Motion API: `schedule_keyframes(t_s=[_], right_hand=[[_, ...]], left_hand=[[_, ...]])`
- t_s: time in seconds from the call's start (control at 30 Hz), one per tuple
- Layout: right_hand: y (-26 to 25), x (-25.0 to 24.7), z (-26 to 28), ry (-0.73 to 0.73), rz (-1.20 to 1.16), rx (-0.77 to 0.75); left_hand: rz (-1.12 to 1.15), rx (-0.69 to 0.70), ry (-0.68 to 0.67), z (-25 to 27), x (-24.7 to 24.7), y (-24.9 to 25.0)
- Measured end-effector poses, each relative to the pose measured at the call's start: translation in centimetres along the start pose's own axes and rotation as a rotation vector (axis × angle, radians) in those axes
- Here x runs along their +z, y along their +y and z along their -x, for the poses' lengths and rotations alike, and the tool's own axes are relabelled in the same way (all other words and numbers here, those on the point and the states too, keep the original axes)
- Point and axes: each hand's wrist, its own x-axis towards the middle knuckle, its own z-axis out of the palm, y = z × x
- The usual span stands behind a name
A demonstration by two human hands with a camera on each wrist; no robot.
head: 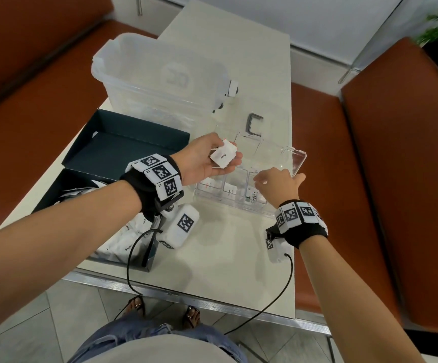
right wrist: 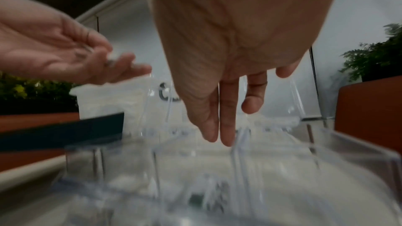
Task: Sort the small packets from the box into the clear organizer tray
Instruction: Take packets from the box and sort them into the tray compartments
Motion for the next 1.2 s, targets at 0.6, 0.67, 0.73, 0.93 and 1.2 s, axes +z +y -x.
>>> schedule_keyframes(t_s=[0.6,0.67,0.73,0.93,1.2], right_hand=[[-3.1,-5.6,-0.2,0.134,-0.945,-0.006],[-2.8,-5.0,-1.0,0.085,-0.788,0.006],[-3.0,-3.9,-1.4,0.005,-0.554,-0.010],[-5.0,-0.9,-1.4,-0.071,-0.124,-0.046],[-5.1,2.0,-1.7,-0.095,0.140,-0.080]], left_hand=[[-0.290,0.189,0.114,-0.5,-0.2,-0.3],[-0.325,0.179,0.161,-0.4,-1.0,-0.1],[-0.355,0.174,0.200,-0.3,-1.7,0.1],[-0.375,0.179,0.291,0.1,-2.5,0.4],[-0.375,0.183,0.292,0.5,-3.2,0.6]])
